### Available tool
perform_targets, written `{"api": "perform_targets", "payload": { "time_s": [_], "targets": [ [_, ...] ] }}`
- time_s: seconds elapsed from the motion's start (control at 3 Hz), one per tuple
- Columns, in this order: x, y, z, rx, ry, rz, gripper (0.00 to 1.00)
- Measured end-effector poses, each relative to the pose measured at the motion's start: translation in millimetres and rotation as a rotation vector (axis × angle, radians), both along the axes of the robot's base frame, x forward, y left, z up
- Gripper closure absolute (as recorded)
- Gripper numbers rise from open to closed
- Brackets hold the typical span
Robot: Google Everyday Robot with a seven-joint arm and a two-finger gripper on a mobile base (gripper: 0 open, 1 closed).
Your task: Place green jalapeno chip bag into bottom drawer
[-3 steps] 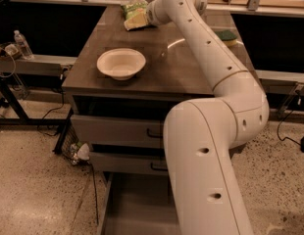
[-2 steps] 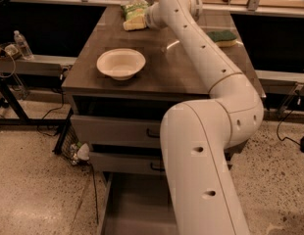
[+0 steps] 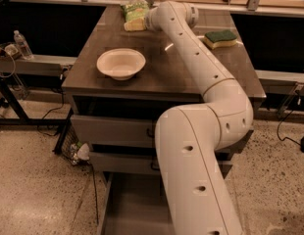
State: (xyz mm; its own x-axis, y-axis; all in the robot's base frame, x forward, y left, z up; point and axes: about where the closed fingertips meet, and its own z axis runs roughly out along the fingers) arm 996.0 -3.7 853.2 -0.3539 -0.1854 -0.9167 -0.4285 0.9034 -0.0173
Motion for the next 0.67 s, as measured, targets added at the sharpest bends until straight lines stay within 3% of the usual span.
{"api": "perform_targets", "payload": {
  "time_s": [0.33, 0.67],
  "targets": [
    [6.6, 5.5, -3.6, -0.014, -0.021, 0.009, 0.0],
    [9.4, 11.5, -8.7, -0.028, -0.025, 0.023, 0.18]
  ]
}}
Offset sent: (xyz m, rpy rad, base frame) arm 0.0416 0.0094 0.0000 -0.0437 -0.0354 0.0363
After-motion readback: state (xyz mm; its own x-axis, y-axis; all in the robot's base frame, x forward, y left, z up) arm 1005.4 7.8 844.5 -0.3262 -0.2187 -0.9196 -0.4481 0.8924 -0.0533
